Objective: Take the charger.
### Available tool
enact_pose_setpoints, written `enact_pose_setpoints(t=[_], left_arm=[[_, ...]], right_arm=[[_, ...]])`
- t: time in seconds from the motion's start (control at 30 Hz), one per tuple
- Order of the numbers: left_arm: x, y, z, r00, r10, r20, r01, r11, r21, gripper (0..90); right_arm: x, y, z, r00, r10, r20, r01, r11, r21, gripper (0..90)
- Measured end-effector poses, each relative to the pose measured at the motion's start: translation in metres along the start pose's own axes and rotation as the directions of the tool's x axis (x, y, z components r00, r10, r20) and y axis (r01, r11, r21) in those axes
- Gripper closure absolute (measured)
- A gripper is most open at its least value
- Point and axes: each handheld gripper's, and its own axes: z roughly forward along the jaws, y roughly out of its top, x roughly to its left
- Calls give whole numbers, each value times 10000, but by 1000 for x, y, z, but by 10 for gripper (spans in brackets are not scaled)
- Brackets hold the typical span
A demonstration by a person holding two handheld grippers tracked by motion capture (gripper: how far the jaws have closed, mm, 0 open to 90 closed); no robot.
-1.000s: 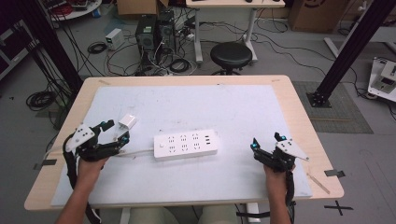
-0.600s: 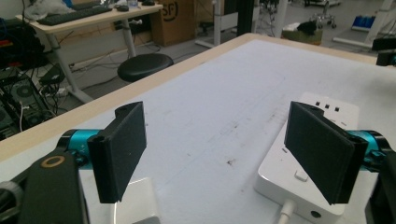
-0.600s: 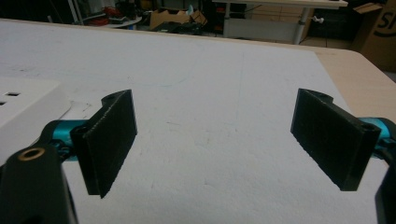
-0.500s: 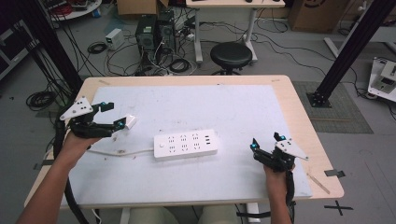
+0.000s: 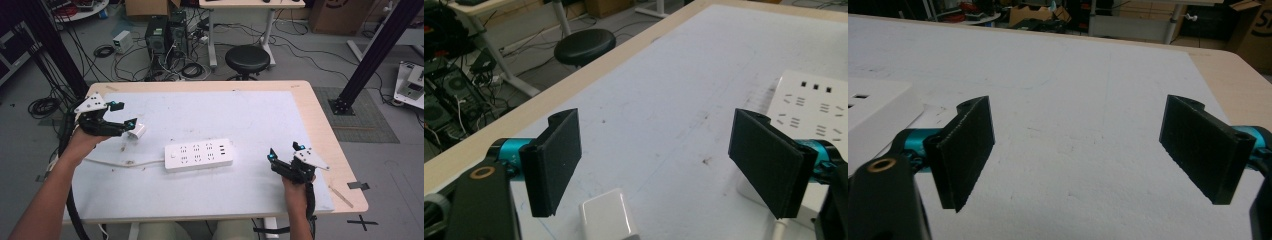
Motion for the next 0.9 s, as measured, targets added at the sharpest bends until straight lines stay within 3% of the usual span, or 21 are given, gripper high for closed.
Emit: enact_pose_setpoints(t=[0.07, 0.1, 0.37, 0.63, 0.73, 0.83, 0.9], left_arm=[[0, 0, 0, 10000, 0, 0, 0, 10000, 0, 212], [5, -4, 5, 9999, -90, -114, 94, 9992, 395, 212], [8, -9, 18, 9949, -637, -781, 729, 9899, 1213, 212], [12, -18, 25, 9866, -1002, -1286, 1178, 9834, 1377, 212], [15, -25, 29, 9779, -1397, -1555, 1605, 9783, 1308, 212], [15, -26, 30, 9773, -1440, -1554, 1656, 9767, 1364, 213], [17, -31, 35, 9725, -1660, -1633, 1915, 9691, 1556, 212]], right_arm=[[0, 0, 0, 10000, -7, -12, 7, 10000, 28, 148], [0, 0, 0, 10000, -8, -17, 8, 10000, 57, 148], [0, 0, 1, 10000, -16, -8, 16, 9999, 110, 148], [0, 0, 1, 10000, -47, -21, 47, 9999, 102, 148], [0, 1, 1, 10000, 6, -25, -5, 9999, 165, 148], [0, 1, 1, 10000, -27, -31, 28, 9999, 165, 148], [0, 1, 2, 10000, -38, -31, 38, 9998, 178, 148]])
